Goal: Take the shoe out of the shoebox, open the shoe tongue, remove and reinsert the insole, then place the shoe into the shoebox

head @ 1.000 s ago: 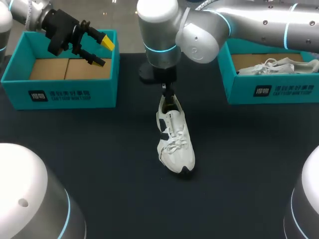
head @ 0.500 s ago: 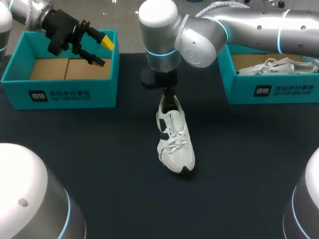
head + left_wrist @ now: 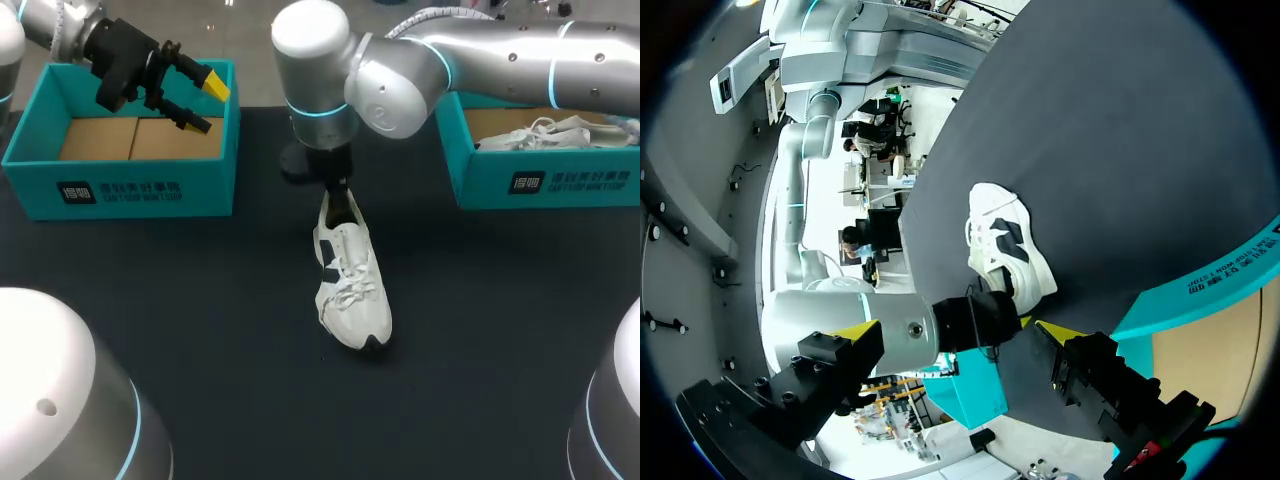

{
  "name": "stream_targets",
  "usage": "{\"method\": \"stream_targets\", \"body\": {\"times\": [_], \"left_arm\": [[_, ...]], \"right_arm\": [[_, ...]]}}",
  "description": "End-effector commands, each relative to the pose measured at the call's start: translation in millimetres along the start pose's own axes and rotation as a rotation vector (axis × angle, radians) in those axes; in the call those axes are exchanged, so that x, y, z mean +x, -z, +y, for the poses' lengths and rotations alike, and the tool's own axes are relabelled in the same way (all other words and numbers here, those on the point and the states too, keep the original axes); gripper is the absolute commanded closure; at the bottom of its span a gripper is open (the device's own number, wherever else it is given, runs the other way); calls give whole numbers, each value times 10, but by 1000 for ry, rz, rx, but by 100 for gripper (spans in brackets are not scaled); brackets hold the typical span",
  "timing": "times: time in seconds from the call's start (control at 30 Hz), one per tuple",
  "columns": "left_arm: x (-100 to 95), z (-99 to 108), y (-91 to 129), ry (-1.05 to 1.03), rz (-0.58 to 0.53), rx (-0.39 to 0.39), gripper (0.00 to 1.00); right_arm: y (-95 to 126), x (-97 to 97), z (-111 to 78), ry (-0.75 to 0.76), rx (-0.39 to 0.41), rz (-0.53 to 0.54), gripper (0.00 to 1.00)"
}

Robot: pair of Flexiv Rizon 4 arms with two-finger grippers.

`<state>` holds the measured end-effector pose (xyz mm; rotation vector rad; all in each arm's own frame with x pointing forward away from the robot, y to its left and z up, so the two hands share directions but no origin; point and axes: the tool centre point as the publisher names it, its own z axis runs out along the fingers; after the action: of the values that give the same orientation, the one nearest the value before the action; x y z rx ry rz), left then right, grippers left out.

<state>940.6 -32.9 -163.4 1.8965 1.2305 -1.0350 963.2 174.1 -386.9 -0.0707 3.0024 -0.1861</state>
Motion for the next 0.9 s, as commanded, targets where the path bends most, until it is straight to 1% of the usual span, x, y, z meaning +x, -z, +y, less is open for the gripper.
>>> {"method": "stream_targets", "body": {"times": [0.03, 0.17, 0.3, 0.4, 0.5, 0.57, 0.63, 0.67, 0.73, 0.8, 0.9], "left_arm": [[2, 3, 6, -1, 2, 2, 0], [2, 3, 6, -1, 2, 2, 0], [2, 3, 6, -1, 2, 2, 0], [2, 3, 6, -1, 2, 2, 0], [2, 3, 6, -1, 2, 2, 0], [2, 3, 6, -1, 2, 2, 0], [2, 3, 6, -1, 2, 2, 0], [2, 3, 6, -1, 2, 2, 0], [2, 3, 6, -1, 2, 2, 0], [2, 3, 6, -1, 2, 2, 0], [2, 3, 6, -1, 2, 2, 0]], "right_arm": [[1, 19, 24, -15, -21, 4, 100], [119, 32, 6, -21, -29, 2, 100], [330, 33, -16, -19, -32, -3, 100], [488, 24, -43, -17, -38, 27, 100], [700, 5, -73, 0, -59, 47, 100], [846, -15, -97, 6, -52, 50, 100], [1011, -42, -127, 9, -64, 44, 100], [1090, -56, -141, 15, -49, 41, 100], [1252, -85, -171, 15, -61, 24, 100], [1398, -113, -198, 14, -46, 2, 100], [1629, -154, -242, 5, -46, -21, 100]]}}
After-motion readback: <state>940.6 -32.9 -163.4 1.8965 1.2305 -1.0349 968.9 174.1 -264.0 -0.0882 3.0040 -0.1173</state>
